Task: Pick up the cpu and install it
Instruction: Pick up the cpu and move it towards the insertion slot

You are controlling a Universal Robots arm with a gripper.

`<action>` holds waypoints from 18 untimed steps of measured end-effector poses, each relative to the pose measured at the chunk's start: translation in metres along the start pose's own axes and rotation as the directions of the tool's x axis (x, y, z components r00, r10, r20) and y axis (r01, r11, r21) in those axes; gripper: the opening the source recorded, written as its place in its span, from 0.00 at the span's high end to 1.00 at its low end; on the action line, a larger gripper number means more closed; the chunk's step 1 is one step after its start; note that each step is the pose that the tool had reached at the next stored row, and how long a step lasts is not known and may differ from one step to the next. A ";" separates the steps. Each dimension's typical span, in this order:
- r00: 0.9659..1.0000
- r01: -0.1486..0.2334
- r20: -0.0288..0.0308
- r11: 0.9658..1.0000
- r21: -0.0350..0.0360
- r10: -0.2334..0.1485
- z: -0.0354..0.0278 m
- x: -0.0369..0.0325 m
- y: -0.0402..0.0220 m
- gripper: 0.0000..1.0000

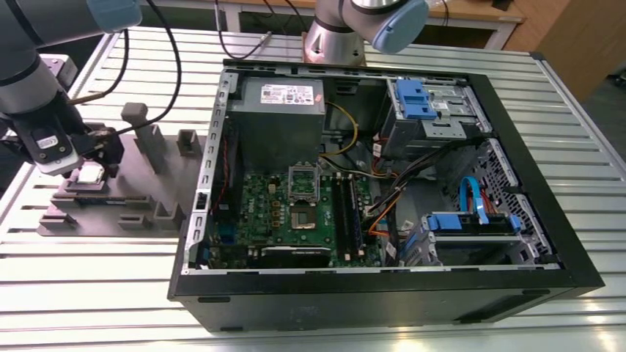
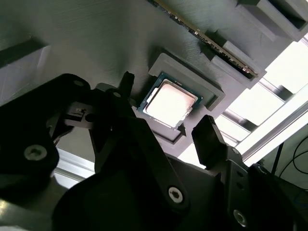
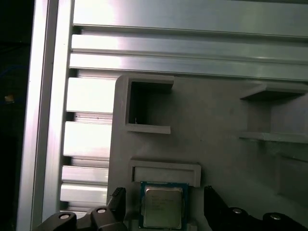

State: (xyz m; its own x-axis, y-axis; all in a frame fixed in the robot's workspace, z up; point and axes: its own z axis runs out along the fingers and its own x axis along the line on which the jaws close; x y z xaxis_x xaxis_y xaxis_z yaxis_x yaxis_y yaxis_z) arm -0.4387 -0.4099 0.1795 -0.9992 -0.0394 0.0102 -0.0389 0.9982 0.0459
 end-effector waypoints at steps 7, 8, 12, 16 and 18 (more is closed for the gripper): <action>1.000 0.013 0.000 1.000 0.000 -0.013 0.0002 0.0000 -0.0001 0.30; 1.000 0.013 0.000 1.000 0.000 -0.013 0.0002 0.0001 -0.0001 0.30; 1.000 0.013 0.000 1.000 0.000 -0.013 0.0002 0.0006 0.0001 0.30; 1.000 0.012 0.000 1.000 0.000 -0.012 0.0003 0.0005 0.0020 0.30; 1.000 0.012 0.000 1.000 0.000 -0.012 0.0003 0.0006 0.0020 0.30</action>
State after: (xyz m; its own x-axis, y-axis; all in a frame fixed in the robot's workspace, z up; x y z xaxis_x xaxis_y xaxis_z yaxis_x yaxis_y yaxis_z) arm -0.4393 -0.4080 0.1793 -0.9986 -0.0513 0.0100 -0.0508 0.9977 0.0460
